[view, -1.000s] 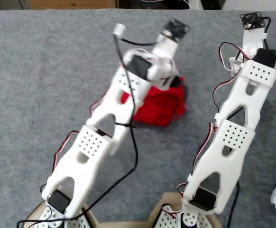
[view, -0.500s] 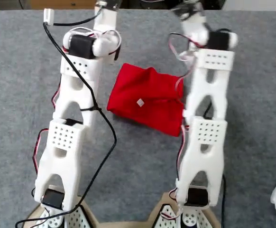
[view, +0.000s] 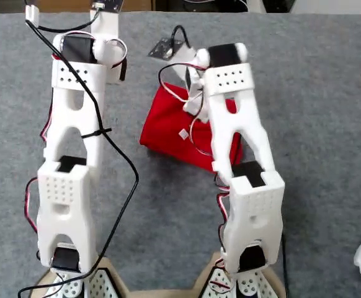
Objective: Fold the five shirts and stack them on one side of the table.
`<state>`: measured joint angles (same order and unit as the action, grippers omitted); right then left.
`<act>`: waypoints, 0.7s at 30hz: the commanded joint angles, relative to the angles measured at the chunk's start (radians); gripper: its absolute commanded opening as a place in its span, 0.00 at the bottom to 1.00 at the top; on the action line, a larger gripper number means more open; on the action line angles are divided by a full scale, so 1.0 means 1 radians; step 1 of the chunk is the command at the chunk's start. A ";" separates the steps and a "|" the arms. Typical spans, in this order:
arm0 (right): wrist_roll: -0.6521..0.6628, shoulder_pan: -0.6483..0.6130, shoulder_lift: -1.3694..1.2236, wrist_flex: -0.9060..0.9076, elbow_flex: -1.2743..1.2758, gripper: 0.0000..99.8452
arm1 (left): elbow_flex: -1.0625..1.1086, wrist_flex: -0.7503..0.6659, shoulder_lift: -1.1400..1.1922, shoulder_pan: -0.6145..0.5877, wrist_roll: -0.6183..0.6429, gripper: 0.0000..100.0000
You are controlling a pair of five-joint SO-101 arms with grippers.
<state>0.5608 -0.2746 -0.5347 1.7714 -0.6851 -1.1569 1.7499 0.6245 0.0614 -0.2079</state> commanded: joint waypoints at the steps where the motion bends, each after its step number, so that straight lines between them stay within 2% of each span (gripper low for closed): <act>1: -0.051 -0.015 0.077 0.000 0.027 0.10 | 0.175 0.012 -0.182 -0.017 0.006 0.02; 4: -0.071 -0.036 0.077 0.002 0.039 0.21 | 0.350 0.012 -0.297 -0.040 0.018 0.02; 6: -0.101 -0.053 0.076 -0.006 0.044 0.23 | 0.486 0.011 -0.381 -0.061 0.054 0.02; 14: -0.319 -0.122 0.004 -0.086 0.036 0.13 | 0.971 0.008 -0.697 -0.083 0.106 0.02; 21: -0.399 -0.090 -0.090 -0.081 0.033 0.11 | 1.169 -0.072 -0.774 -0.147 0.103 0.02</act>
<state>0.1834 -0.3851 -0.6252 1.6962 -0.6437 -0.0245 1.7146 -0.0997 -0.0430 -0.1112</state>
